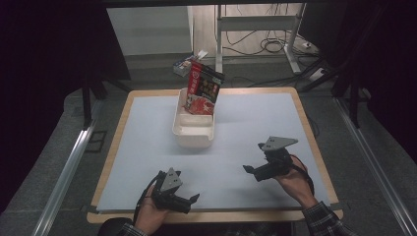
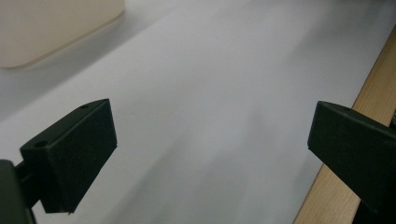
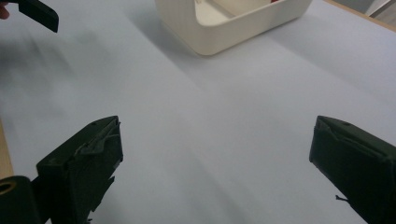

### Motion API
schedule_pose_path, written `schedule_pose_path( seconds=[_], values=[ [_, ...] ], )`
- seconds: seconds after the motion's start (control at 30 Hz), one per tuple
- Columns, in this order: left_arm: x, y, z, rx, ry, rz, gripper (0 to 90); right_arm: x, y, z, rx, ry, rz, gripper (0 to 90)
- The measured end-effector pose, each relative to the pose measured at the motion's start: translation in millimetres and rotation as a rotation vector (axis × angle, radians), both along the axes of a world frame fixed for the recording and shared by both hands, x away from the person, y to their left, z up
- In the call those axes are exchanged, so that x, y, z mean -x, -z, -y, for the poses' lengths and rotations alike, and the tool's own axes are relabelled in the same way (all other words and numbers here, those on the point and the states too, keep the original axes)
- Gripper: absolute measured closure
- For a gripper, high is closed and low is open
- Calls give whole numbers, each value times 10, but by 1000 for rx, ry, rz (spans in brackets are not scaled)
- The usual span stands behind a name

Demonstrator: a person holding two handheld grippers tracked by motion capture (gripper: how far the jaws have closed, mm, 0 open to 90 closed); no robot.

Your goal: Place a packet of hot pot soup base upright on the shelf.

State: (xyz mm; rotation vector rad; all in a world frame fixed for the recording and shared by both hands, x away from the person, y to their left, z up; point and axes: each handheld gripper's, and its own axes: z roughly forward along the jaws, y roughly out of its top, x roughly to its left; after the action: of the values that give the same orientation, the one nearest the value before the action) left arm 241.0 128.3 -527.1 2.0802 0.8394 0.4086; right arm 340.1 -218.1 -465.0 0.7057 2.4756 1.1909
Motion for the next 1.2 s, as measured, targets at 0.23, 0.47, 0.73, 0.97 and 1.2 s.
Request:
schedule_pose_path(
  seconds=[0.23, 0.47, 0.73, 0.97, 1.2],
  values=[
    [-3, -1, -7, 10, 0, -2, 8, 59, 64, 158, 8, 47, 3, 27],
    [-5, 2, -5, 7, 1, -4, 8, 129, 136, 311, 48, 92, 22, 24],
    [-6, 7, 4, 0, 4, -5, 7, 214, 252, 527, 60, 137, 12, 22],
    [-8, 13, 13, -19, 11, -6, 7, 234, 339, 690, 28, 169, -58, 19],
    [-6, 19, 19, -23, 12, -5, 7, 173, 417, 729, 48, 190, -122, 19]
  ],
)
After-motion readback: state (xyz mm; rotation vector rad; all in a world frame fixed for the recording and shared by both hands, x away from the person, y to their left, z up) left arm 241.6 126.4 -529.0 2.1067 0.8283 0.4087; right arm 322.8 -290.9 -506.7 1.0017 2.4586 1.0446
